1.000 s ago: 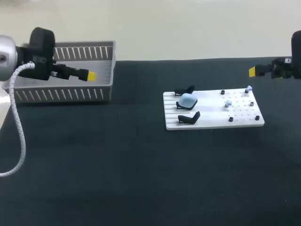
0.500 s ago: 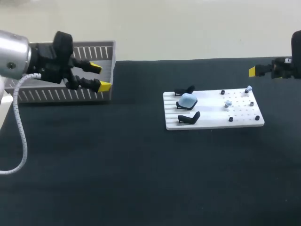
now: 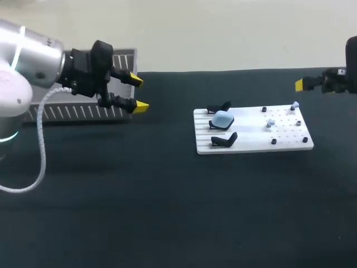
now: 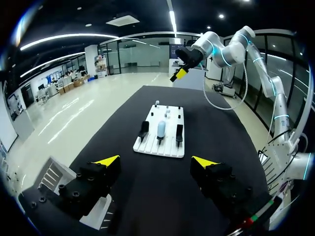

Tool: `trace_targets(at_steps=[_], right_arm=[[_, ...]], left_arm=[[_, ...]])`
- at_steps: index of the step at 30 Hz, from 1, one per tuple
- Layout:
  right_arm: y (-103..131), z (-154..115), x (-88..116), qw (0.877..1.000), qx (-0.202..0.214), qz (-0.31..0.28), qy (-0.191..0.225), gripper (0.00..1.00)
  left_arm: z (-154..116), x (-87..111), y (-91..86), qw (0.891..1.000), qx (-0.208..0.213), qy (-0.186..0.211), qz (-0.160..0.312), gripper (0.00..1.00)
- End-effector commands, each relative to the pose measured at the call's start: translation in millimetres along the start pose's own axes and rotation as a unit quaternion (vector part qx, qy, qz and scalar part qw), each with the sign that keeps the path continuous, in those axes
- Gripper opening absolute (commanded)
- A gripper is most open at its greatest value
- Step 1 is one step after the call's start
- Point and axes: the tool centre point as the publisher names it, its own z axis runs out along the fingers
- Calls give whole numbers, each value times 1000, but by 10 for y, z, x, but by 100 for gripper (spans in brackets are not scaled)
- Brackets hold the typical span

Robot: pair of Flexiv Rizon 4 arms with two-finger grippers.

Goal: Pick up each earbud case from the left stands, insert the matching earbuds, close the lid, and place the case in the box.

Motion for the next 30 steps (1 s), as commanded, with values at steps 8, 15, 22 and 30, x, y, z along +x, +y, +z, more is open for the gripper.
trace_targets(at_steps=[8, 15, 22, 30], right_arm=[[1, -5, 1, 1000, 1, 0, 0, 100], [1, -5, 1, 1000, 1, 0, 0, 100], [1, -5, 1, 1000, 1, 0, 0, 100], [1, -5, 1, 1000, 1, 0, 0, 100]], left_arm=[[99, 77, 24, 1000, 11, -14, -5, 100], [378, 10, 96, 998, 32, -42, 44, 100], [756, -54, 140, 995, 75, -45, 56, 100], [1064, -84, -13, 992, 108, -50, 46, 100]])
